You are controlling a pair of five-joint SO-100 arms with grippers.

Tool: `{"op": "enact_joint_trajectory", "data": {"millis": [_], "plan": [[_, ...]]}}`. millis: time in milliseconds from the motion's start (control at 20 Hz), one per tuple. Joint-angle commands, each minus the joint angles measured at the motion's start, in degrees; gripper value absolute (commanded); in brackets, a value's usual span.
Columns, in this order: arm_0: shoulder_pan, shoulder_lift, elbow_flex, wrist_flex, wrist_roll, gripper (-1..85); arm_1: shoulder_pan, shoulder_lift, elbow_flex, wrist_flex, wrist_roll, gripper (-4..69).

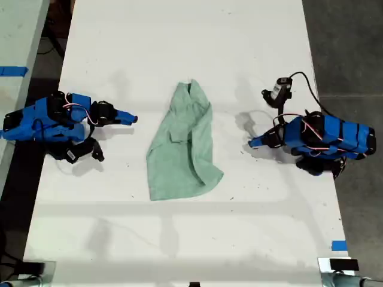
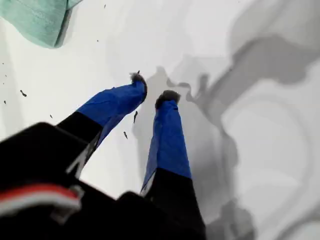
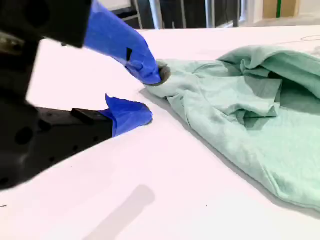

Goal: Fold t shirt

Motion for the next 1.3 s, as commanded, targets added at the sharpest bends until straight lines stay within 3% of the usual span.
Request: {"op": "enact_joint_trajectory", "data": {"millis": [0,200,250,300,400,600,650,750,800,850,950,1000,1050,1100,1150,1200,1250], "plan": [[0.62,0.00,2.20,0.18,0.44,9.0,0.44,0.79,3.25,0.09,-0.79,7.3],[0.26,0.00,2.20,0.18,0.53,8.9,0.44,0.79,3.25,0.09,-0.79,7.3],[-0.18,0.00,2.29,0.18,8.09,8.9,0.44,0.79,3.25,0.09,-0.79,7.3],[-0.88,0.00,2.29,-0.44,24.35,8.2,0.44,0.79,3.25,0.09,-0.79,7.3],[-4.39,0.18,2.29,0.00,17.75,6.2,0.44,0.79,3.25,0.09,-0.79,7.2],[-17.75,0.18,2.29,0.00,16.35,6.2,0.00,0.79,3.16,0.35,-3.25,6.9],[-17.75,0.00,2.29,0.09,12.30,8.7,0.09,0.79,3.16,0.35,-2.90,6.9],[-6.15,0.00,2.29,0.09,-7.56,11.7,0.09,0.79,3.16,0.35,-2.81,6.8],[-1.76,0.00,2.29,0.00,-19.34,22.5,0.09,0.79,3.16,0.35,-2.81,6.8],[4.66,0.18,2.29,-0.53,-26.46,53.2,0.09,0.79,3.16,0.35,-2.81,6.8],[15.21,0.18,2.29,0.00,-32.96,54.3,0.09,0.79,3.16,0.35,-2.81,6.8],[13.01,0.18,2.29,0.09,-32.26,57.7,0.09,0.79,3.16,0.35,-2.81,6.8],[11.07,0.18,2.29,0.09,-31.64,73.4,0.09,0.79,3.16,0.35,-2.81,6.8],[11.60,0.26,2.29,0.00,-35.16,71.0,0.09,0.79,3.16,0.35,-2.81,6.8],[14.06,0.35,2.29,-1.05,-39.11,61.1,0.09,0.79,3.16,0.35,-2.81,6.8],[14.24,0.35,2.29,-3.16,-34.54,53.1,0.09,0.79,3.16,0.35,-2.81,6.8],[11.95,0.35,2.29,-4.13,-27.16,17.7,0.09,0.79,3.16,0.35,-2.81,6.8]]}}
